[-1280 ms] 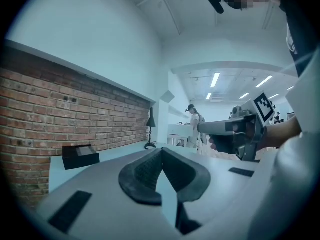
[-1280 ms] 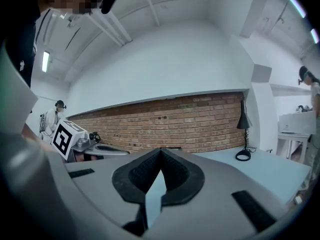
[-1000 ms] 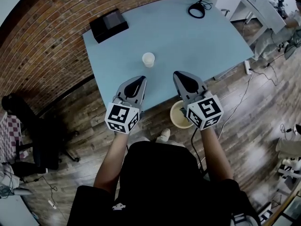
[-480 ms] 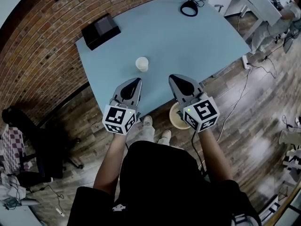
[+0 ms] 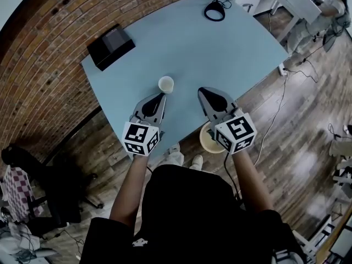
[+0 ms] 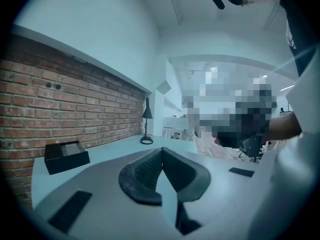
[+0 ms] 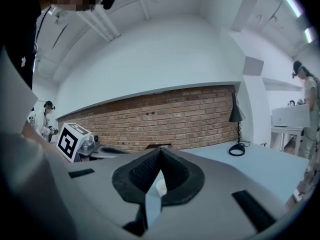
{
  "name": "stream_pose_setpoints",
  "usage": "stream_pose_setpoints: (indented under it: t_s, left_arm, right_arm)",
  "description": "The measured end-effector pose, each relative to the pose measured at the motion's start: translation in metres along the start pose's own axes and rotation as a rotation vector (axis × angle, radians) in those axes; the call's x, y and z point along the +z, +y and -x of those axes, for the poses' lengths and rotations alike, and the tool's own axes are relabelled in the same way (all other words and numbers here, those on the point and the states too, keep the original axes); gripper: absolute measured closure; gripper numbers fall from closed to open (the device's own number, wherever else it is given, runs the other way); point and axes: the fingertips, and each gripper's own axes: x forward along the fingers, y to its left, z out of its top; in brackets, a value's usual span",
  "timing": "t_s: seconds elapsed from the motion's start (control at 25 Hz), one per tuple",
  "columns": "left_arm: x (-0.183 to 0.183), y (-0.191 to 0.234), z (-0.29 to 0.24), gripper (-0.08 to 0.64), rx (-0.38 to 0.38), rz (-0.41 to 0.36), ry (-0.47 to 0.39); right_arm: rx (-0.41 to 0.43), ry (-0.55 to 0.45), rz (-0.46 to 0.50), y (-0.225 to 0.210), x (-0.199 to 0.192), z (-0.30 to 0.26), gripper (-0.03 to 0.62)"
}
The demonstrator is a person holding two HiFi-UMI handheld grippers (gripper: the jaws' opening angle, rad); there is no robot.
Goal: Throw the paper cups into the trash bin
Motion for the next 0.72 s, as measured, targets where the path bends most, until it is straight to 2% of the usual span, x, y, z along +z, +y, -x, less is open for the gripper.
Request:
stream_pose_setpoints:
  t_s: [0.4,0.64,0.72]
  left_arm:
    - [-0.032,0.044,-0.029,0.547,-0.052,0.052,0.078]
    - [-0.056,0.063,-0.055,0.448,-0.096,0.085,0.128]
    - [-0.07,0.064,-0.064,0.387,-0.11,0.093,0.161]
  right_arm:
    - [-0.051,0.07,-0.026,-0.006,-0.017,-0.038,0.589]
    - [-0.085,0.117,-0.041,-0.014,-0.031,-0.056,0.589]
    - [-0.099,0.138,-0.05,-0.016,-0.039,-0.055,0.589]
